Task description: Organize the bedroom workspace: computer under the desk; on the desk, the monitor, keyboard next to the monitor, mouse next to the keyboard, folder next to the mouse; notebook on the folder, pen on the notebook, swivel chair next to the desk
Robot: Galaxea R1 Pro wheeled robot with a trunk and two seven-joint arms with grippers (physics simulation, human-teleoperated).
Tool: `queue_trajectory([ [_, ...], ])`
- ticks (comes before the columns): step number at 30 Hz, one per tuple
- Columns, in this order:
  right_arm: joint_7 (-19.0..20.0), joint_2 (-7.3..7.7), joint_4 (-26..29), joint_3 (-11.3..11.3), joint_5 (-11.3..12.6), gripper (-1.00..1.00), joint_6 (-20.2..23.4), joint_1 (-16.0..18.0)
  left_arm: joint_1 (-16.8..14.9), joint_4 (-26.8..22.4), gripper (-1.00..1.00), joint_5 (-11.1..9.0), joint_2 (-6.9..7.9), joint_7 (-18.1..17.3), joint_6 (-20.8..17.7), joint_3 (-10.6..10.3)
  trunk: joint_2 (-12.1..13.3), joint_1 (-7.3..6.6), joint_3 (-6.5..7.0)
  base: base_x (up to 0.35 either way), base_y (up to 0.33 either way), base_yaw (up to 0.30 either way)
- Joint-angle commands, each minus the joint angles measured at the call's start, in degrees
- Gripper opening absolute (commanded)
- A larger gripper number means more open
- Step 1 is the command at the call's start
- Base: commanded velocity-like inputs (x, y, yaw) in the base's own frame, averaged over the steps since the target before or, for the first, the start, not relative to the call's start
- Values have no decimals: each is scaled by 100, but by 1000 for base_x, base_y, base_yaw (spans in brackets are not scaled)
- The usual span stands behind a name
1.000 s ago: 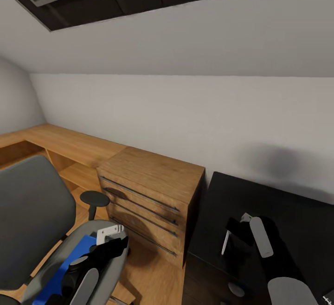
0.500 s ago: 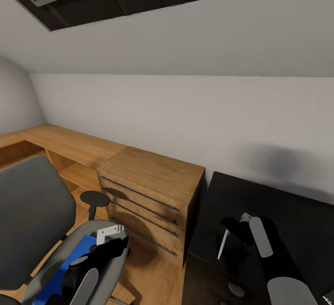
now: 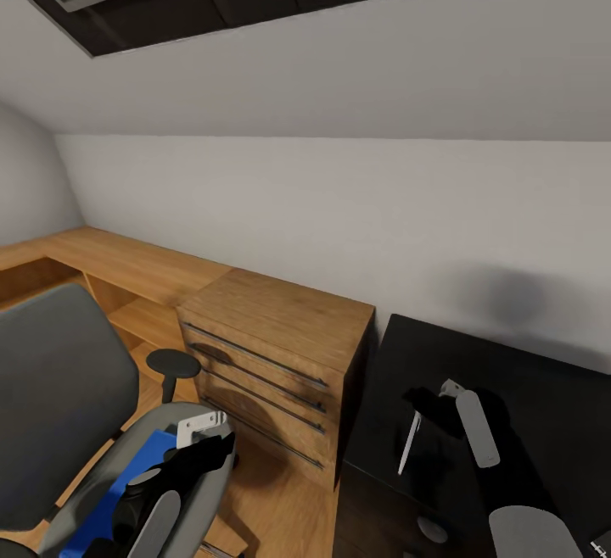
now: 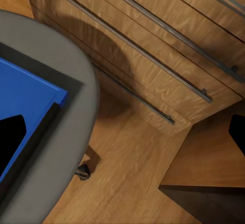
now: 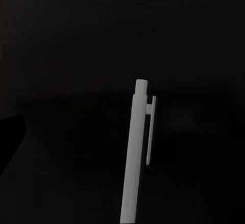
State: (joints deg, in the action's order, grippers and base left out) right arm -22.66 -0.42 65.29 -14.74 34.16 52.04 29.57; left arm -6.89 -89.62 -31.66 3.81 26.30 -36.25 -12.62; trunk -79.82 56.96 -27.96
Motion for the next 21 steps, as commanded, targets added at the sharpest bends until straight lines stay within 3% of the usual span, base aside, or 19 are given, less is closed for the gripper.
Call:
queue_trajectory([
  [1,-53,-9,70,11,60,100,15,3,-5,-8,100,-60,4,58,-6,-12,-4,0,-6,0,0,0],
  [7,-35,-59,498,219,72,100,24,-3,-5,-11,100,-60,5,52,-5,-13,-4,0,-6,0,0,0],
  [9,-60,-250,606,286,46,100,21,-4,-5,-21,100,-60,6,51,-5,-13,-4,0,-6,0,0,23],
  [11,-85,-331,626,299,22,100,19,-4,-5,-24,100,-60,6,51,-5,-13,-4,0,-6,0,0,90],
  [15,-206,-468,637,332,-53,100,12,-8,-5,-21,100,-60,6,51,-5,-12,-4,0,-6,0,0,199],
  [21,-279,-507,647,479,-76,100,-1,-12,-5,-21,100,-60,6,51,-4,-12,-4,0,-6,0,0,256],
])
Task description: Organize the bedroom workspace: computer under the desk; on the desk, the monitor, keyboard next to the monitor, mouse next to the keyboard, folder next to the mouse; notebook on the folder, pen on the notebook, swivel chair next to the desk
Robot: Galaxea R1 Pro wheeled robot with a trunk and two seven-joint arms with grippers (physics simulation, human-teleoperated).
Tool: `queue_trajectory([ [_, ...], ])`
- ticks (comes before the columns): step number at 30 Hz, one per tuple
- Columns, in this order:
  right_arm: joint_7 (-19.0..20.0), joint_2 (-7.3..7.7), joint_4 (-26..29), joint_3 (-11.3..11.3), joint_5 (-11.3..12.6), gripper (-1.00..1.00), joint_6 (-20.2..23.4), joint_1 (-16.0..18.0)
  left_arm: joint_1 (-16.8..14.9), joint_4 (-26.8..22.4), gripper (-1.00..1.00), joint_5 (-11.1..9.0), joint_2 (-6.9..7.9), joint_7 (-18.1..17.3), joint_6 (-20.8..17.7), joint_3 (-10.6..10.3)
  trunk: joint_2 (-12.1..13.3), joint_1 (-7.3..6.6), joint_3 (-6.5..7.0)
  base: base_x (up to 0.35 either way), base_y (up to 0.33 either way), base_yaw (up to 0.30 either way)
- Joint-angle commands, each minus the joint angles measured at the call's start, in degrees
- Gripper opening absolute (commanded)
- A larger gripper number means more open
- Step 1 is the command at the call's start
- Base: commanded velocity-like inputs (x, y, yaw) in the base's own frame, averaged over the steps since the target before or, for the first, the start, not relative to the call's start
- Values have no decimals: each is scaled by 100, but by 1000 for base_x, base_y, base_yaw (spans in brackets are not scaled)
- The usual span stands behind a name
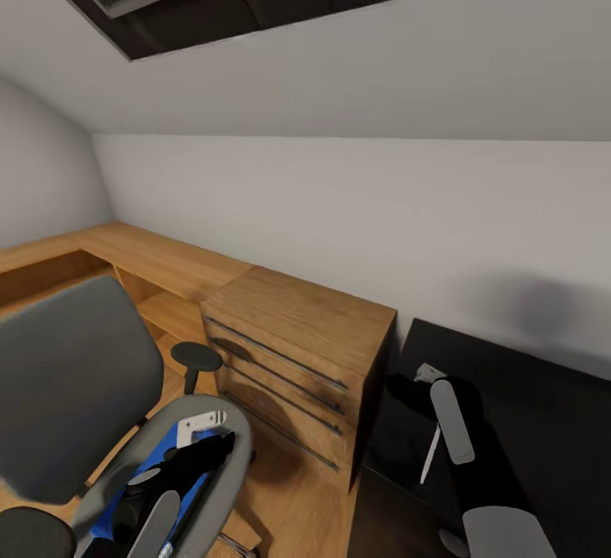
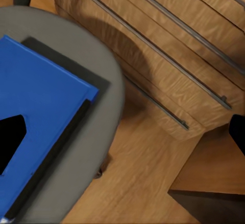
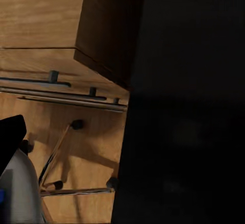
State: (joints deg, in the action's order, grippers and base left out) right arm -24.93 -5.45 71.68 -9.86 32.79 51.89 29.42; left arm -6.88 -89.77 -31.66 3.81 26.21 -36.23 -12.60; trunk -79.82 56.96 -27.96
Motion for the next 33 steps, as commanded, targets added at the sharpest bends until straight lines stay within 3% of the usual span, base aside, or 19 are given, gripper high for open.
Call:
queue_trajectory([
  [1,-59,-7,7,17,58,100,11,3,-7,-6,100,-59,6,59,-7,-14,-4,0,-6,0,0,269],
  [17,-82,-18,-44,509,52,100,-356,-6,-7,1,100,-59,14,61,-7,-6,-4,0,-6,0,0,277],
  [22,-84,-21,-224,826,45,100,-508,-6,-7,3,100,-59,14,62,-7,-10,-4,0,-6,0,0,279],
  [24,-89,-17,-269,1084,44,100,-709,-6,-7,0,100,-59,14,64,-4,-13,-4,0,-6,0,0,279],
  [28,-91,-18,-297,1258,43,100,-839,-6,-7,-4,100,-59,16,63,1,-7,-4,0,-6,0,0,279],
  [33,-91,-18,-349,1314,43,100,-877,-6,-7,-5,100,-56,21,67,8,-6,-4,0,-6,0,0,279],
])
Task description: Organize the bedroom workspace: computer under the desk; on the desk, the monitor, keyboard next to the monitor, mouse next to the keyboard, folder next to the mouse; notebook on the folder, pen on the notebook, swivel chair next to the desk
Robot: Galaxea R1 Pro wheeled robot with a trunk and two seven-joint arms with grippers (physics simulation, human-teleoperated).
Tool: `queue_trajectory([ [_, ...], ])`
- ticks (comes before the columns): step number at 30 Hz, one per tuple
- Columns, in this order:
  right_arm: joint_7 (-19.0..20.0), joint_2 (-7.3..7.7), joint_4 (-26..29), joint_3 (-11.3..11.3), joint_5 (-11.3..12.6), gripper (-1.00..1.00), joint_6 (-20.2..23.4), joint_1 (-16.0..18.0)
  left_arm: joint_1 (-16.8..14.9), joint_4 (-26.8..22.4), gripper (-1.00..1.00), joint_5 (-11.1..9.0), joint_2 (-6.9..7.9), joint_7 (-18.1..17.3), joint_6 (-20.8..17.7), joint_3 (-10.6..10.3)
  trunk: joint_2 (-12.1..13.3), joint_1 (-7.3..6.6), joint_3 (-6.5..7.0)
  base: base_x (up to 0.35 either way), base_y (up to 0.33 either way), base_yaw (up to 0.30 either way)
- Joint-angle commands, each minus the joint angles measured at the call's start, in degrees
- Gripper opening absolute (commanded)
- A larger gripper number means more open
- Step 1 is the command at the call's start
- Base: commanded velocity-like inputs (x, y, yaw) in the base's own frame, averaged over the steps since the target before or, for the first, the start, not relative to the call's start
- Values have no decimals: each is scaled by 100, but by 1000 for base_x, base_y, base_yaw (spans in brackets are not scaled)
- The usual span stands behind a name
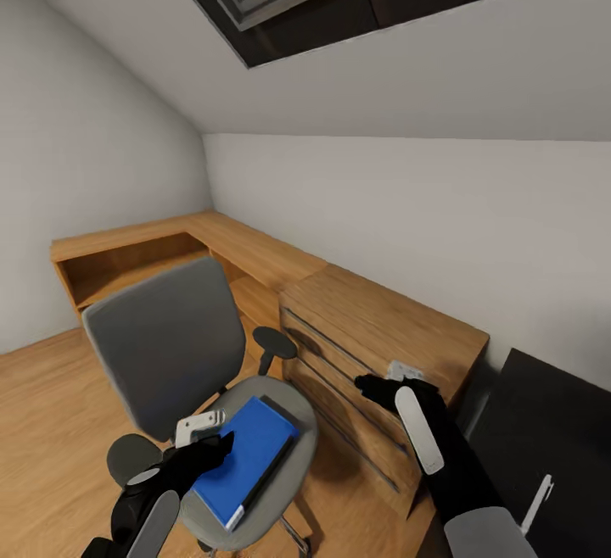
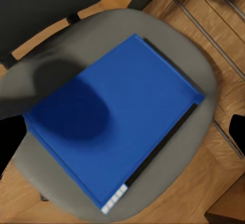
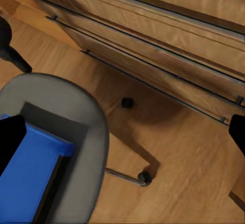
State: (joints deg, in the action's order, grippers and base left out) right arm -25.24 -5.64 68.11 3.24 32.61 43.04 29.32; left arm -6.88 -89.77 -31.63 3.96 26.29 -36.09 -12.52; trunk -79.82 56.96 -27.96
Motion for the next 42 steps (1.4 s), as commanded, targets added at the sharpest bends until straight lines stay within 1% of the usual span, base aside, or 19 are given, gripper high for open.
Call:
queue_trajectory([
  [1,-60,1,-4,16,61,100,-2,3,-7,-6,100,-57,7,60,-5,-14,-4,0,-6,0,0,279],
  [22,-54,1,-17,28,61,100,-15,2,-7,-39,100,-64,24,53,-3,23,-4,0,-6,0,0,279],
  [24,-53,1,-17,28,61,100,-15,3,-7,-50,100,-68,25,52,-3,67,-4,0,-6,0,0,279],
  [25,-51,1,-26,28,61,100,-18,3,-7,-56,100,-76,25,52,-3,163,-4,0,-6,0,0,279],
  [33,-51,1,-86,35,61,100,-38,3,-7,-58,100,-80,26,52,-3,247,-4,0,-6,0,0,279],
  [35,-51,1,-94,36,56,100,-40,3,-7,-57,100,-82,26,52,-5,339,-4,0,-6,0,0,279],
  [42,-51,1,-96,37,53,100,-41,3,-7,-53,100,-88,26,50,-11,403,-4,0,-6,0,0,279],
])
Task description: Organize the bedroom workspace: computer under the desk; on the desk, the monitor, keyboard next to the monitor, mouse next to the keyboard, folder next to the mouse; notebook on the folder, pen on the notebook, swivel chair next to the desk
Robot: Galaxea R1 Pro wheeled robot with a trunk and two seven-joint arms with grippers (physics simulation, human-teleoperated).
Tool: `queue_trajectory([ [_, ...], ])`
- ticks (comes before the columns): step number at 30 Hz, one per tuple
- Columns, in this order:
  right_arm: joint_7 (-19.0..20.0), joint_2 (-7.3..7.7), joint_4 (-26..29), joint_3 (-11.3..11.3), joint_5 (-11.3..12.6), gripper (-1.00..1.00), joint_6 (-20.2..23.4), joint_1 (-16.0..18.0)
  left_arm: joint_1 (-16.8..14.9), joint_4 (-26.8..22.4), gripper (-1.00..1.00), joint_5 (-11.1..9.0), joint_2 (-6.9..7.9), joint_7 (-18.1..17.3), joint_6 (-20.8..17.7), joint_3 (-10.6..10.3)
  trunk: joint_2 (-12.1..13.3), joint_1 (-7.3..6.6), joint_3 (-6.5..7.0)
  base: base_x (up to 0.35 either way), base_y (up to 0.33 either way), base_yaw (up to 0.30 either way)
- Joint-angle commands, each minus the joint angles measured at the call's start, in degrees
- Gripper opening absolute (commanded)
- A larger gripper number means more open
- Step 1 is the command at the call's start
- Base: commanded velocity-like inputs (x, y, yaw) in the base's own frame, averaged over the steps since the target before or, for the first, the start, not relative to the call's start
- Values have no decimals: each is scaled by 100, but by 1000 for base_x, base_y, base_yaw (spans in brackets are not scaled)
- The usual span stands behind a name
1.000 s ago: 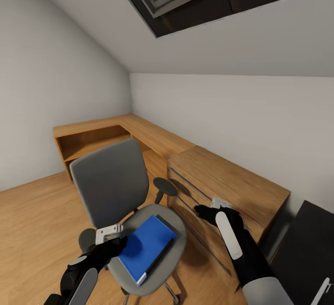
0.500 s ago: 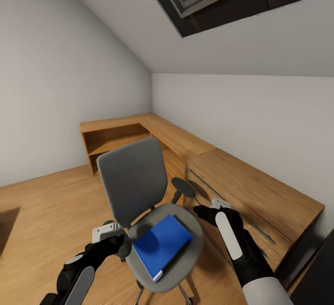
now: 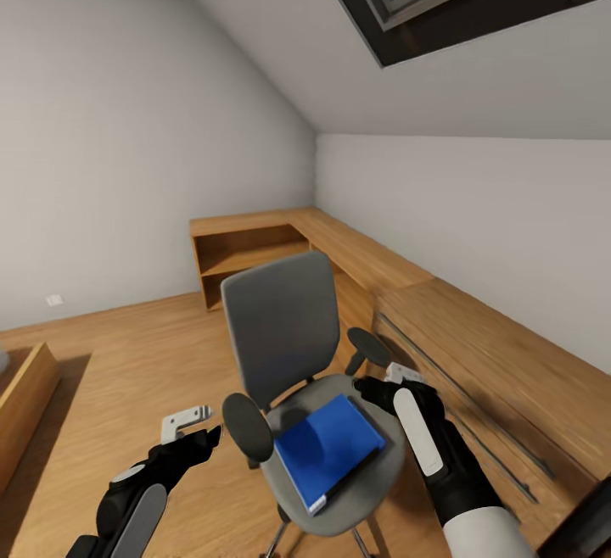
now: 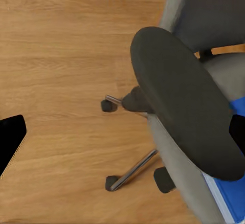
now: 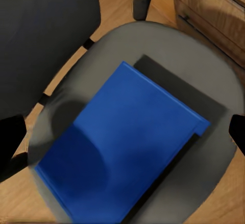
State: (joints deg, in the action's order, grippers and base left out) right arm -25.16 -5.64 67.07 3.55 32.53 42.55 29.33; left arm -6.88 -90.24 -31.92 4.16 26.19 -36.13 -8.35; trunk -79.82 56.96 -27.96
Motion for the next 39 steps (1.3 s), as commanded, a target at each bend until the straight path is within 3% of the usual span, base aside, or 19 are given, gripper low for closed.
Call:
queue_trajectory([
  [1,-59,1,8,5,61,100,8,3,-6,-6,100,-60,5,58,-7,-11,-4,0,-7,0,0,279],
  [9,-61,1,1,5,-64,100,0,3,-6,-8,100,-60,5,60,0,4,-4,0,-27,0,0,248],
  [18,-60,-2,-15,29,-278,100,-68,3,-6,-8,100,-60,6,59,1,42,-4,0,-38,0,0,62],
  [25,-59,9,-307,470,-408,100,-460,3,-6,-26,100,-67,-16,54,-7,251,-4,0,-39,0,0,5],
  [33,-66,10,-325,740,-439,100,-535,3,-6,-45,100,-69,-12,53,-8,314,-325,176,-183,0,0,0],
  [39,-61,10,-318,743,-440,100,-537,3,-6,-46,100,-69,-12,53,-10,316,-565,307,-291,0,0,0],
])
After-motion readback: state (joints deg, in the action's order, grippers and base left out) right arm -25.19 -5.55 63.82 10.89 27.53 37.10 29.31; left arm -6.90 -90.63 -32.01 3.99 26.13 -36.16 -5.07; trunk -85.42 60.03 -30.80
